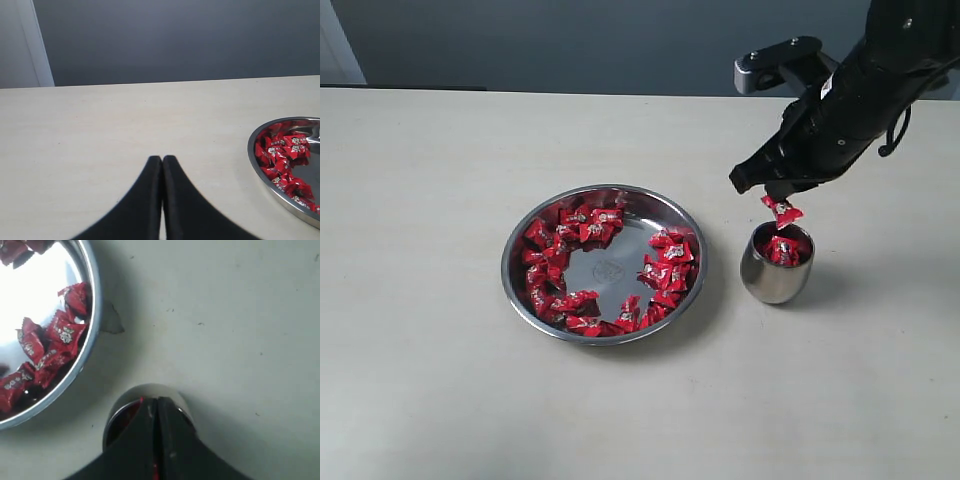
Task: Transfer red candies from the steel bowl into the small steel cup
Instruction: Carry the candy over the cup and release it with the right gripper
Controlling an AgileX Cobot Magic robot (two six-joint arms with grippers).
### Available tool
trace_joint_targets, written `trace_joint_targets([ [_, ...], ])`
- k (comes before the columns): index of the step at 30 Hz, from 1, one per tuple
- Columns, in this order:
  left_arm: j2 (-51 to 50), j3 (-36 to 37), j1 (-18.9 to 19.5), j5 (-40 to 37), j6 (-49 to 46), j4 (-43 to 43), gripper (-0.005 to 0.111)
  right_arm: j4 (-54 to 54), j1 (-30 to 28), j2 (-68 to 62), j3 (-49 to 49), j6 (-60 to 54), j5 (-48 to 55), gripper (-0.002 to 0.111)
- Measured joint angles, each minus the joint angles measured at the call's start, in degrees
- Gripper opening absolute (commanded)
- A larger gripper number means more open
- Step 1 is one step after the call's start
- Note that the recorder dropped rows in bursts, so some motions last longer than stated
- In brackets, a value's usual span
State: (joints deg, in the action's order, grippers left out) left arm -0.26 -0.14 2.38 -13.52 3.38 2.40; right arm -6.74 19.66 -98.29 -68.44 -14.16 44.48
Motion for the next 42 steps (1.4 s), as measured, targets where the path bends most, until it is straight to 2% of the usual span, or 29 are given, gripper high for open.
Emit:
trace_joint_targets([
  [7, 0.00, 0.00, 0.00, 0.00, 0.00, 0.00, 0.000, 0.40, 0.00, -3.38, 0.00, -0.35, 3.40, 0.003],
  [13, 0.00, 0.00, 0.00, 0.00, 0.00, 0.00, 0.000, 0.40, 0.00, -4.32, 0.00, -0.39, 3.66, 0.038],
  [15, 0.00, 0.00, 0.00, 0.00, 0.00, 0.00, 0.000, 0.40, 0.00, -4.32, 0.00, -0.39, 3.66, 0.043],
  [28, 0.00, 0.00, 0.00, 0.00, 0.00, 0.00, 0.000, 0.63, 0.00, -4.18, 0.00, -0.51, 3.54, 0.042],
  [42, 0.00, 0.00, 0.00, 0.00, 0.00, 0.00, 0.000, 0.37, 0.00, 3.53, 0.00, -0.51, 0.44, 0.042],
])
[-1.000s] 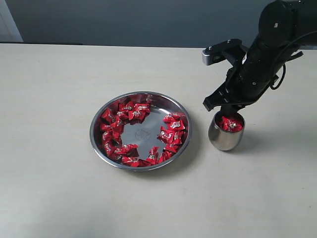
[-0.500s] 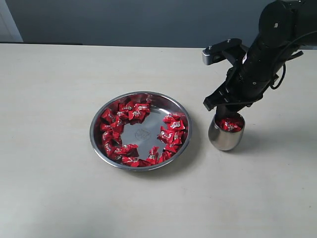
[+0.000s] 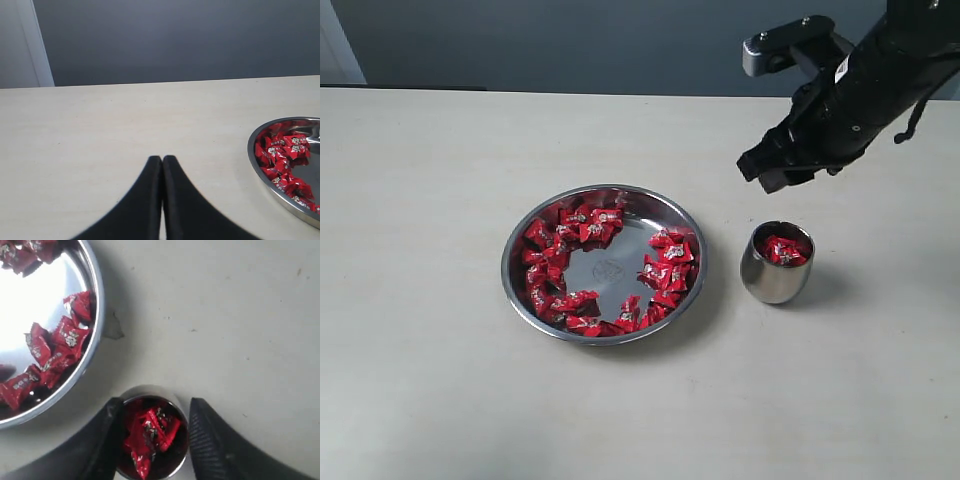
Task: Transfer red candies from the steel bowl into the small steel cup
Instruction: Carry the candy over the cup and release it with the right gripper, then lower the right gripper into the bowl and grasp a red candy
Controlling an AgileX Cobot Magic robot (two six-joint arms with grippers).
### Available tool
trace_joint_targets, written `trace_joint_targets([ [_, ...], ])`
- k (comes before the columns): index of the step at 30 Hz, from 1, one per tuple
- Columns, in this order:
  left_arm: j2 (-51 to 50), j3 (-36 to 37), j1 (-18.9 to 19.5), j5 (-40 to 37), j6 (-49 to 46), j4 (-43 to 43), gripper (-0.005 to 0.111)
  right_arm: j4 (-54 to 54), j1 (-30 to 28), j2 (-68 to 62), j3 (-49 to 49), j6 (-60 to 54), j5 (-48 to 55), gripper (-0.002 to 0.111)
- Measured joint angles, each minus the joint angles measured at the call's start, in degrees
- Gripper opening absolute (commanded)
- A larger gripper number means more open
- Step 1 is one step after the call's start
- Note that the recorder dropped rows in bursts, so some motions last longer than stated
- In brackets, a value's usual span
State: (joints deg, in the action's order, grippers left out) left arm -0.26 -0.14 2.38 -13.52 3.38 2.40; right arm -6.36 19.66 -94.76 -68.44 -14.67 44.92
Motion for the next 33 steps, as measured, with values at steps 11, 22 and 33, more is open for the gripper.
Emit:
trace_joint_targets([
  [11, 0.00, 0.00, 0.00, 0.00, 0.00, 0.00, 0.000, -34.35, 0.00, -0.51, 0.00, -18.86, -3.12, 0.042],
  [22, 0.00, 0.00, 0.00, 0.00, 0.00, 0.00, 0.000, -62.94, 6.95, -13.09, 0.00, -42.92, -10.98, 0.042],
  [33, 0.00, 0.00, 0.00, 0.00, 0.00, 0.00, 0.000, -66.51, 13.96, -22.32, -2.10, -46.71, -11.93, 0.042],
])
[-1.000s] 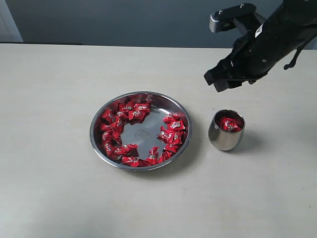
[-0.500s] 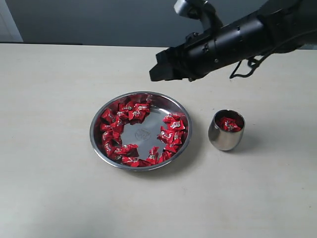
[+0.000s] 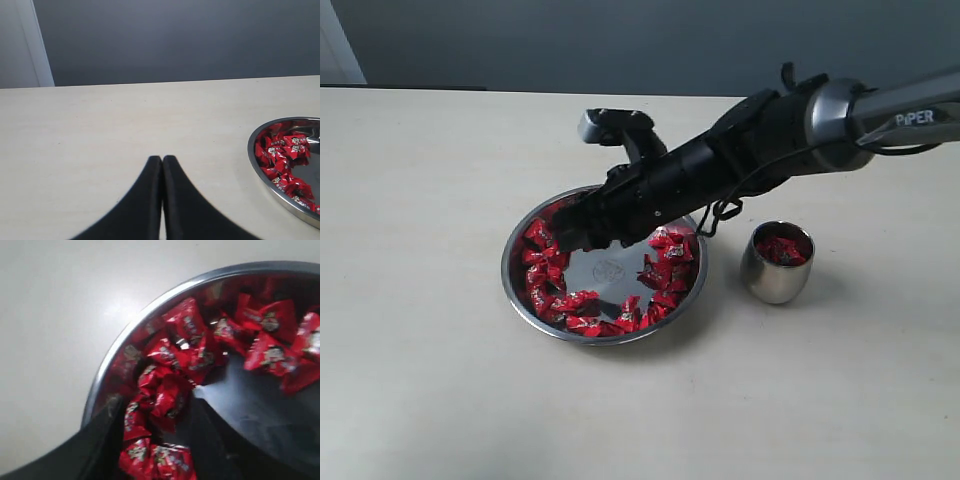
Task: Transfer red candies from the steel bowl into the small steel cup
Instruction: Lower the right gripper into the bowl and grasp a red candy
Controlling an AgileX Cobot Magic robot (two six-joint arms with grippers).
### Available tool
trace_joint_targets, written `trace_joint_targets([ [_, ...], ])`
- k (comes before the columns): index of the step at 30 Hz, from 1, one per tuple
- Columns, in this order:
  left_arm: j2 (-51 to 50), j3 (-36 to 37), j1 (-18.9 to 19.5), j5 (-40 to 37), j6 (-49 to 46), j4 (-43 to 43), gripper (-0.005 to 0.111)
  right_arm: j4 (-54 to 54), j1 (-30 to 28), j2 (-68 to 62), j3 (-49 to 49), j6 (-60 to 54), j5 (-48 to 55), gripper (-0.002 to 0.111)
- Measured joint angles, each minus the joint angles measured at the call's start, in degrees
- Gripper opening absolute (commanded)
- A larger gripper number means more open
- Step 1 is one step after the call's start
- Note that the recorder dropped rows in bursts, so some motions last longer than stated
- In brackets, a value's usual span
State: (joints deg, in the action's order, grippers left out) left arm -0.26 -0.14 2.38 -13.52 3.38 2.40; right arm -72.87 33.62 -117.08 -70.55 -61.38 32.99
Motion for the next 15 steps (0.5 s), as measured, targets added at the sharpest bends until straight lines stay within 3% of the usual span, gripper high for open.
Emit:
trace_joint_targets([
  [6, 0.00, 0.00, 0.00, 0.00, 0.00, 0.00, 0.000, 11.76, 3.73, -1.32, -2.64, -0.27, 1.44, 0.042],
  [15, 0.00, 0.00, 0.00, 0.00, 0.00, 0.00, 0.000, 24.98, 4.10, -1.44, -2.69, -0.27, -0.80, 0.042],
])
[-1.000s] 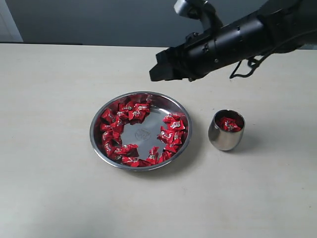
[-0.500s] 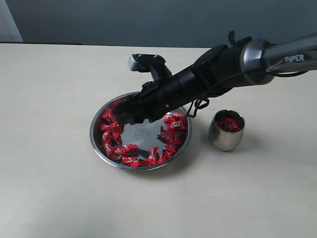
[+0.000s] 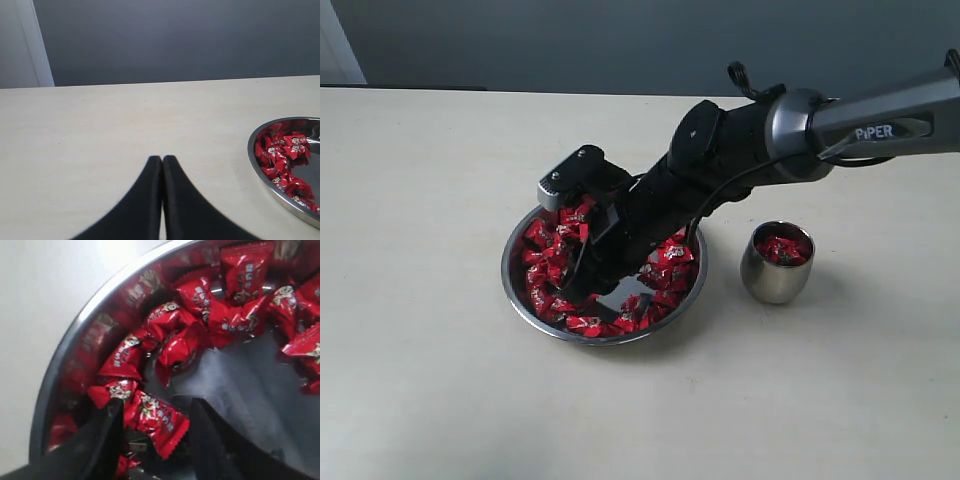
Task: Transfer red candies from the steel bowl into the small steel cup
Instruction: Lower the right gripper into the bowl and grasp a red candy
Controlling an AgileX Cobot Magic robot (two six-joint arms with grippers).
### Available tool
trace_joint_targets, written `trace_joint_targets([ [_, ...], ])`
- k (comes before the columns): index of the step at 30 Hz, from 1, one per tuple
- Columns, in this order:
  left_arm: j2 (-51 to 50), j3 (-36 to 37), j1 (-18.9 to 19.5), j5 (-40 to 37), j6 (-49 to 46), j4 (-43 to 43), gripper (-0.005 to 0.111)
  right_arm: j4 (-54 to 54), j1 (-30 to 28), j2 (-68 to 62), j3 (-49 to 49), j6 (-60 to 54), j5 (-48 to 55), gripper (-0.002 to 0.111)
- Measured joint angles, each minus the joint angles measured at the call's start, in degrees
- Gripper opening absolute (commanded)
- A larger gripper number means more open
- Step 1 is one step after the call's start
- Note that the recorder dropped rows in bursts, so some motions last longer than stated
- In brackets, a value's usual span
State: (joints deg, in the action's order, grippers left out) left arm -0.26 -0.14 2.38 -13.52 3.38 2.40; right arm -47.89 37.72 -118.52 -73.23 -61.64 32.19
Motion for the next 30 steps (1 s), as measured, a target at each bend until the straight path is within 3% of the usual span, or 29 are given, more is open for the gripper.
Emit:
trace_joint_targets([
  [30, 0.00, 0.00, 0.00, 0.00, 0.00, 0.00, 0.000, 0.86, 0.00, -0.09, 0.00, 0.11, 1.65, 0.042],
])
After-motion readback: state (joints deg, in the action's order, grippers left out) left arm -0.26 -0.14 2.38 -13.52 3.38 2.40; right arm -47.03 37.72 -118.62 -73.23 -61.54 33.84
